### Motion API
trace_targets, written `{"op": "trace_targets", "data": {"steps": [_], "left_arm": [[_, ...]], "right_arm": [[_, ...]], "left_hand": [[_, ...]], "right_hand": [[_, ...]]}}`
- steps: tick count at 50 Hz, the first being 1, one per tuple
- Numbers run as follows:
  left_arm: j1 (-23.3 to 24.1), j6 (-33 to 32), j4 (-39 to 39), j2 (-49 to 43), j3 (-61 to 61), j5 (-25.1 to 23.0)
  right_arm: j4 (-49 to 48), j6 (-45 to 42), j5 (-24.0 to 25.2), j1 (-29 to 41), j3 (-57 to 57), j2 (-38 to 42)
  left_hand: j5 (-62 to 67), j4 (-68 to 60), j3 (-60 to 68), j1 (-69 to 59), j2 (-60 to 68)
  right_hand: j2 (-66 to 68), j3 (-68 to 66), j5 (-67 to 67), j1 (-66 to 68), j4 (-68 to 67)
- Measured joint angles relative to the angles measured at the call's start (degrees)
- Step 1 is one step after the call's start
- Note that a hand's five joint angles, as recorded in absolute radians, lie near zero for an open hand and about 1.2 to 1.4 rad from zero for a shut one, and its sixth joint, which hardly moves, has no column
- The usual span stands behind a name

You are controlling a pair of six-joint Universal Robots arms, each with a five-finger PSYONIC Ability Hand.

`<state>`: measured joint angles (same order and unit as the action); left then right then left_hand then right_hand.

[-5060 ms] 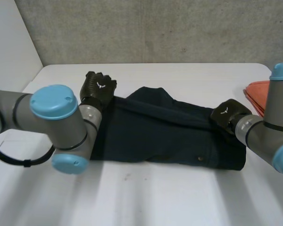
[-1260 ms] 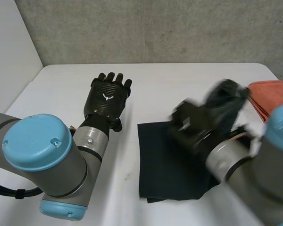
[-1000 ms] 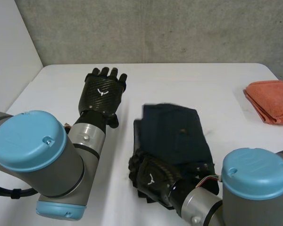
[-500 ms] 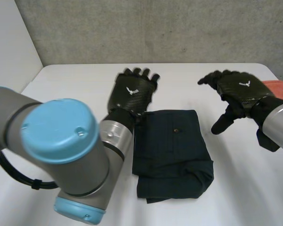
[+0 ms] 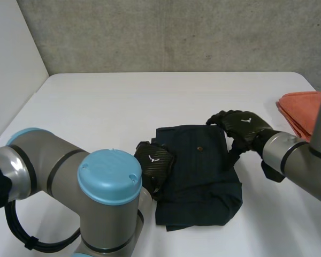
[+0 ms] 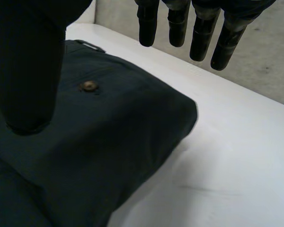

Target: Fold the laundry.

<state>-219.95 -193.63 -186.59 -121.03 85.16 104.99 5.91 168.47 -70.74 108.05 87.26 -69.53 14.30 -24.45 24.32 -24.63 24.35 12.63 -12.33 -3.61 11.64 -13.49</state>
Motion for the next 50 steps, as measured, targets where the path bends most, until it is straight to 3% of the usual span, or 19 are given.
{"op": "trace_targets", "data": {"steps": [6, 11, 14, 17, 19, 29, 37, 41, 43, 45, 49, 50], "left_arm": [[0.0, -0.2, -2.9, -2.3, -0.5, 0.9], [-0.2, -1.0, -4.9, -4.5, -1.0, 0.8], [-0.2, -1.8, -6.1, -5.2, -1.1, 0.8], [-0.3, -3.0, -8.0, -5.7, -1.0, 0.9], [-0.3, -3.6, -8.8, -5.7, -0.8, 1.0], [0.5, -4.6, -9.2, 1.1, 3.1, 2.3], [5.0, -4.6, -7.0, 9.5, 9.1, 2.5], [6.1, -4.5, -5.6, 10.3, 10.7, 2.6], [6.5, -4.5, -4.7, 10.3, 11.3, 2.6], [6.6, -4.4, -4.3, 10.0, 11.5, 2.6], [6.4, -4.4, -4.2, 9.6, 11.1, 2.7], [6.3, -4.4, -4.3, 9.6, 10.9, 2.7]], "right_arm": [[-0.2, -0.5, -1.4, 1.4, -0.4, 1.1], [-1.1, -0.7, -3.1, 1.8, -0.2, 1.5], [-1.6, -0.8, -3.7, 1.8, -0.2, 1.5], [-1.9, -0.7, -4.0, 1.8, -0.5, 1.5], [-1.8, -0.6, -3.9, 1.8, -1.2, 1.5], [5.8, -1.4, -2.8, 1.9, -9.2, 3.2], [18.4, -5.0, 0.3, 3.1, -19.2, 10.3], [19.9, -6.3, 0.7, 3.3, -19.9, 11.9], [19.8, -6.9, 0.8, 3.4, -19.5, 12.9], [18.8, -7.3, 0.7, 3.4, -18.7, 13.6], [15.5, -7.5, 0.2, 3.4, -16.5, 14.2], [15.1, -7.5, 0.2, 3.4, -16.3, 14.2]], "left_hand": [[1.7, -1.4, 1.3, -1.1, 1.3], [9.4, -9.6, 10.0, -9.9, 10.0], [16.3, -17.1, 17.1, -16.6, 17.2], [38.4, -39.5, 39.3, -37.5, 39.5], [41.0, -43.0, 42.6, -38.6, 42.9], [41.2, -44.1, 43.6, -38.7, 43.7], [41.2, -44.1, 43.8, -38.7, 43.9], [41.2, -43.8, 43.5, -38.6, 43.6], [36.6, -36.4, 36.0, -35.7, 35.9], [30.0, -29.6, 29.1, -28.6, 28.8], [0.0, 0.0, 0.7, 2.4, -0.2], [0.0, 0.0, 0.7, 2.4, -0.2]], "right_hand": [[0.0, 0.0, 0.0, 0.0, 0.0], [0.0, 0.0, 0.0, 0.0, 0.0], [0.0, 0.0, 0.0, 0.0, 0.0], [0.0, 0.0, 0.0, 0.0, 0.0], [0.0, 0.0, 0.0, 0.0, 0.0], [0.0, 0.0, 0.0, 0.0, 0.0], [0.0, 0.0, 0.0, 0.0, 0.0], [0.0, 0.0, 0.0, 0.0, 0.0], [0.0, 0.2, 0.0, -0.5, 0.0], [0.0, 0.9, 0.0, -0.8, 0.0], [0.0, 1.4, 0.0, -1.1, 0.0], [0.0, 1.4, 0.0, -1.1, 0.0]]}}
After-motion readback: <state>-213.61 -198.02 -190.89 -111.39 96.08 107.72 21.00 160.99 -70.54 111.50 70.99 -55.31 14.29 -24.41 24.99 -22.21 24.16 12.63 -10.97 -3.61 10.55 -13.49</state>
